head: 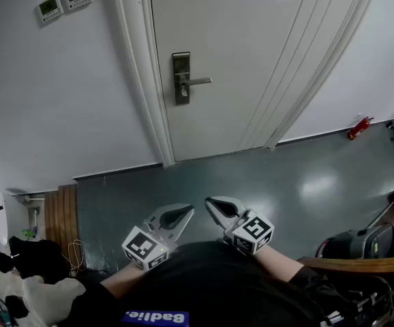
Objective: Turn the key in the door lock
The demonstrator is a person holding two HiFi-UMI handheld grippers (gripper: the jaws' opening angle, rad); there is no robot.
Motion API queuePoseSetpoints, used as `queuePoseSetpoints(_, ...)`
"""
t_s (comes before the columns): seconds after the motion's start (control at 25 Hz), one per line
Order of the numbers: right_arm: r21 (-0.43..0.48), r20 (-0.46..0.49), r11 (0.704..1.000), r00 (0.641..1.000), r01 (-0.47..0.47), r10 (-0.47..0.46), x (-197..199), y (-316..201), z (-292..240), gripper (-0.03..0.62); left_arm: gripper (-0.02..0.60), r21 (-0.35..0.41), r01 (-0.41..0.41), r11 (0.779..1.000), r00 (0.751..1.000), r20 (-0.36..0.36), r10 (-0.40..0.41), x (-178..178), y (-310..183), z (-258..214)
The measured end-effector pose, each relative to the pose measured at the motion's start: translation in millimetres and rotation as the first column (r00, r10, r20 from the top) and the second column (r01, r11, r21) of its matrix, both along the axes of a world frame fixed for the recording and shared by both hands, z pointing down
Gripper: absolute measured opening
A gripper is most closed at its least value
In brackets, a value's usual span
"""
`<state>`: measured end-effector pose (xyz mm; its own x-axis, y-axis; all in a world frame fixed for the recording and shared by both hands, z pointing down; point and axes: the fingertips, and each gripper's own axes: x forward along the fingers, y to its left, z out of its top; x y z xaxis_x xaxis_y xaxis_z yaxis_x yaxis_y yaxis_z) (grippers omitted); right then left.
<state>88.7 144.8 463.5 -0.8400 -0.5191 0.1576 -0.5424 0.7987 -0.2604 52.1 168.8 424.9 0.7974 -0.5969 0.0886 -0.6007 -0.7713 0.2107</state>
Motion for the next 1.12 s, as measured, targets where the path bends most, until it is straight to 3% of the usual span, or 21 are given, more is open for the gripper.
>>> queuePoseSetpoints(0.48, -0.003, -0.012, 1.0, 1.0, 0.008, -0.008, -3, -6, 7, 0.0, -0.006, -0.003, 0.012, 1.0, 1.0, -0.004, -0.012, -4, -5, 1)
queuePoseSetpoints(0.8, -0.021, 0.037, 1.0, 0.999, -0.01, 0.011, 8, -21, 4, 0.002, -0.006, -0.011, 0.03, 0.999, 1.0, 0.002, -0.03, 0, -17, 0)
queuePoseSetpoints(1.12, -0.061, 0.073, 0.998, 0.997, 0.013, -0.008, 40, -47, 11, 0.005, -0.006, -0.003, 0.137, 0.991, 0.991, -0.008, -0.137, 23, -40, -2)
